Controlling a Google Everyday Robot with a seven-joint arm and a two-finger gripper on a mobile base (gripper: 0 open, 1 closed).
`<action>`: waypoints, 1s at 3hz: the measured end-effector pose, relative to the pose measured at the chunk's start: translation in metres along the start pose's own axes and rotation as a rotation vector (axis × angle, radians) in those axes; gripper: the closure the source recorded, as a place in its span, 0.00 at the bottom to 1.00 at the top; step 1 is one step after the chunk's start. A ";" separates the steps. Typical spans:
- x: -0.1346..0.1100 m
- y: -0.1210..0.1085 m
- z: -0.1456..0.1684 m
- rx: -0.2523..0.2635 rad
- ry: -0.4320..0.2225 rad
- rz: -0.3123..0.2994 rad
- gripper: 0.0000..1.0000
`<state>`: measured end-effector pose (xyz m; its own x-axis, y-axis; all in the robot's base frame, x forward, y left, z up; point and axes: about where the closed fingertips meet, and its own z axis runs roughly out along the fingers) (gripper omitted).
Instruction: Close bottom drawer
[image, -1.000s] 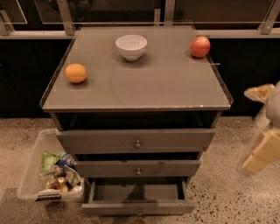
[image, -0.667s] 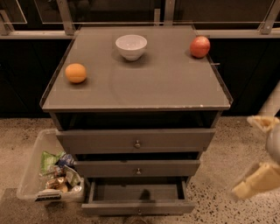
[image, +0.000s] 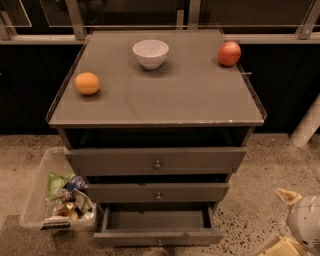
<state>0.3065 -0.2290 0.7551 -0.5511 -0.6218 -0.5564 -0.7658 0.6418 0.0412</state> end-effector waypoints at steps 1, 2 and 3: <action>0.004 -0.014 -0.001 0.022 -0.010 0.036 0.00; 0.038 -0.042 0.024 0.027 -0.026 0.140 0.00; 0.074 -0.069 0.068 -0.014 -0.057 0.233 0.00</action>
Offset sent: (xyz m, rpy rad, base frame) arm 0.0393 -0.0831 -0.1197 0.1470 0.1039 -0.2635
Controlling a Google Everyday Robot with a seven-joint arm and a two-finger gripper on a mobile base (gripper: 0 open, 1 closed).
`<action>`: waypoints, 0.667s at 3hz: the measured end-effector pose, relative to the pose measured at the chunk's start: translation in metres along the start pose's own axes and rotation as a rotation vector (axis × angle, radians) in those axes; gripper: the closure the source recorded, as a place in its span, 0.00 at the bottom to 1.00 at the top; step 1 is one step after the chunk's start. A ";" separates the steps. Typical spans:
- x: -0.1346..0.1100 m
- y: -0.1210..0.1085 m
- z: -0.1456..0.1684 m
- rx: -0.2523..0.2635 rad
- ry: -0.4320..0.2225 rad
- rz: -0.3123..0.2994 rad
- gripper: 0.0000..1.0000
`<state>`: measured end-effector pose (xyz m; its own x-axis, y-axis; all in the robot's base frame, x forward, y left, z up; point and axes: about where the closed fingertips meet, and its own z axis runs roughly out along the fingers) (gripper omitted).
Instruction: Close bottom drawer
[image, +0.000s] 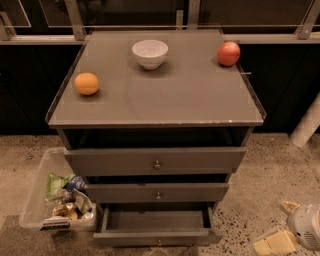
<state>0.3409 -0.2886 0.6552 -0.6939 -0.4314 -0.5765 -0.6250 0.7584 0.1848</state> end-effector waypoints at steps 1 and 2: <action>0.026 -0.026 0.047 -0.061 -0.001 0.069 0.00; 0.025 -0.021 0.043 -0.066 -0.009 0.066 0.00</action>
Offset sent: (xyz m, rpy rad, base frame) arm 0.0139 -0.0090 -0.0421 0.0470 0.0389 -0.0182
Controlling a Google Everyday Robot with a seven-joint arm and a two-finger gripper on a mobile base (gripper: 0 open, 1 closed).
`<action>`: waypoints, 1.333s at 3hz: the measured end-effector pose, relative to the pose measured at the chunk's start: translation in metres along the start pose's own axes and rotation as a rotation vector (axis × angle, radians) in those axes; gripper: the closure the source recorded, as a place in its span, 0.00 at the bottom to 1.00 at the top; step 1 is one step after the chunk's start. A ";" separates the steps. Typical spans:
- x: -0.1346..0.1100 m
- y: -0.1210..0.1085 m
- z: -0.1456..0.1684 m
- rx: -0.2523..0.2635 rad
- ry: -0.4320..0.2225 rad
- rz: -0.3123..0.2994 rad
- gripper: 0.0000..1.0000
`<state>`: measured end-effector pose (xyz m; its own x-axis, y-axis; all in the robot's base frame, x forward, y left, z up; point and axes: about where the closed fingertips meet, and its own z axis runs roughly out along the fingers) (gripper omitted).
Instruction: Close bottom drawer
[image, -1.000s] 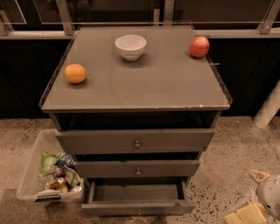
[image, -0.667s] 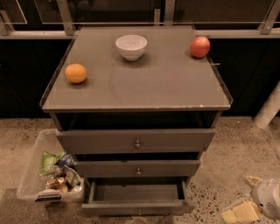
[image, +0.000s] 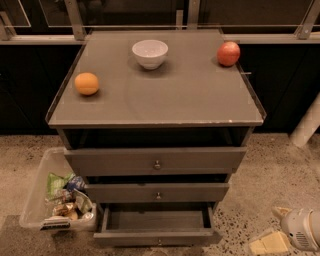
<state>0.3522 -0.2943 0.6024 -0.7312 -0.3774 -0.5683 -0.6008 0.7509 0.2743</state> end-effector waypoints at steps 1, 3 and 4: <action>0.000 0.000 0.000 0.000 0.000 0.000 0.00; 0.083 -0.029 0.086 -0.111 0.019 0.158 0.00; 0.083 -0.029 0.086 -0.112 0.019 0.158 0.00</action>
Offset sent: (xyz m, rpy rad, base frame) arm -0.0168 -0.0239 -0.1478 0.1555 0.1498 -0.1009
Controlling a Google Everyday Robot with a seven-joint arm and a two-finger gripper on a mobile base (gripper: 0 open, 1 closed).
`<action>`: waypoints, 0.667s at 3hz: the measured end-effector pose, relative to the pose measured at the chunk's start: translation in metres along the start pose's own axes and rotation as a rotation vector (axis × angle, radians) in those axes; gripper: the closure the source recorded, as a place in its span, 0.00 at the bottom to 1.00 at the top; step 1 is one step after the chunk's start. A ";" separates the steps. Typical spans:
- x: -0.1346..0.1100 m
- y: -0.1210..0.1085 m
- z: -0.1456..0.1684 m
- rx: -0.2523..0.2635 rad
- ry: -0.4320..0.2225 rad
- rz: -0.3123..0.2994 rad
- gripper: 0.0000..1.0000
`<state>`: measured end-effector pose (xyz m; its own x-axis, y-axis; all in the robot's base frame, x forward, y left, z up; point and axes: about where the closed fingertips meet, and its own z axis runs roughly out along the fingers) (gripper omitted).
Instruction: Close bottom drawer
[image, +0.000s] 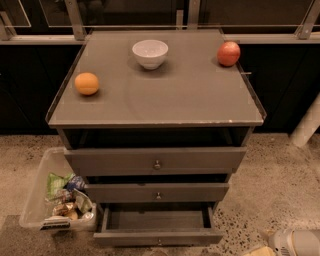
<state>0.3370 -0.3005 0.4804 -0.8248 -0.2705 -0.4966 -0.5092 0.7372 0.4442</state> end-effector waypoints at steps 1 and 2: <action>0.012 -0.009 0.016 -0.031 -0.001 0.044 0.00; 0.034 -0.028 0.068 -0.136 -0.003 0.111 0.00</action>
Offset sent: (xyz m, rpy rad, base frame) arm 0.0032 0.0311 -0.1698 0.3005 0.2193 -0.0191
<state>0.3402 -0.2884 0.4007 -0.8773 -0.1898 -0.4409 -0.4434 0.6721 0.5930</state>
